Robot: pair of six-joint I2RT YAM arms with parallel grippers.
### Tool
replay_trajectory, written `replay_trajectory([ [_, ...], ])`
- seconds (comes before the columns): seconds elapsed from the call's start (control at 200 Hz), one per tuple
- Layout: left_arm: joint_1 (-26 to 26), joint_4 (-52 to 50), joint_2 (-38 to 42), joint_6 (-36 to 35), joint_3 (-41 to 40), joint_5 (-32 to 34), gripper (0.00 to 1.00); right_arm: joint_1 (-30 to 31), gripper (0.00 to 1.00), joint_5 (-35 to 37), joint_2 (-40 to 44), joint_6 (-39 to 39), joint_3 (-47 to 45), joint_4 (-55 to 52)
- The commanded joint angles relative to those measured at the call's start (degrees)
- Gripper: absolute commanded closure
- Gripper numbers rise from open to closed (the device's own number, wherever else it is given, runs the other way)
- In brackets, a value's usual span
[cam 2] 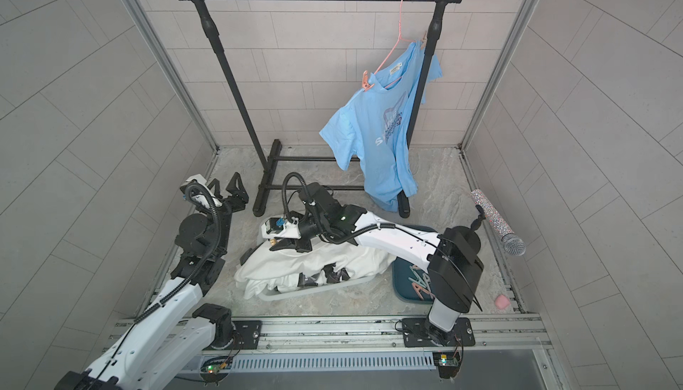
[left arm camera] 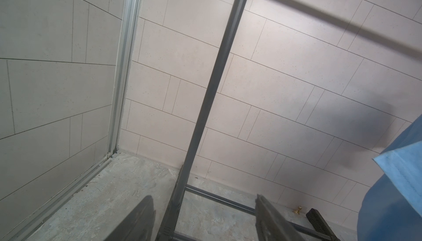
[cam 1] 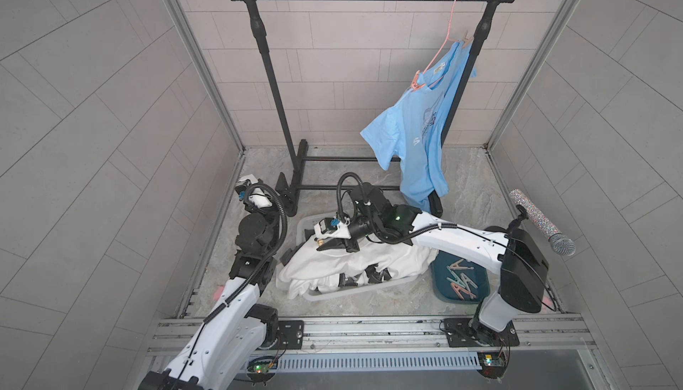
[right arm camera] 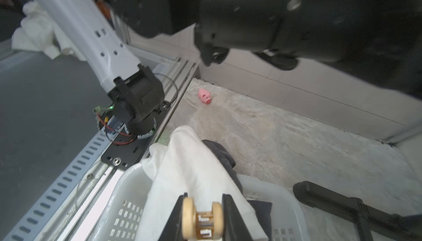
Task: Use clothespins to secure the t-shirt on both sides of the hanger
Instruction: Clamp the T-shirt on the hanger.
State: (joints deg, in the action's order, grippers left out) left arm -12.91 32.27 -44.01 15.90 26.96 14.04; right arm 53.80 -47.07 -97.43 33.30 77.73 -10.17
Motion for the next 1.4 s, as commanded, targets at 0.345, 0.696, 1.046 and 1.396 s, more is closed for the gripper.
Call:
replay_trajectory([
  [0.345,2.1,-0.2,1.1,-1.1,-0.7,3.1,0.28,1.9,1.0,6.9,-7.2,4.8,5.6,0.6],
  [0.696,2.7,-0.2,1.4,-1.9,-0.8,3.4,0.28,1.1,1.0,5.5,-11.1,0.4,8.8,3.4],
  [1.046,2.9,-0.2,1.2,-2.3,-0.8,2.6,0.28,0.4,1.0,3.7,-13.3,4.6,10.6,-1.8],
  [1.396,2.9,0.0,1.0,-2.5,-0.8,1.9,0.28,0.2,1.0,7.0,-15.6,13.0,13.6,-11.7],
])
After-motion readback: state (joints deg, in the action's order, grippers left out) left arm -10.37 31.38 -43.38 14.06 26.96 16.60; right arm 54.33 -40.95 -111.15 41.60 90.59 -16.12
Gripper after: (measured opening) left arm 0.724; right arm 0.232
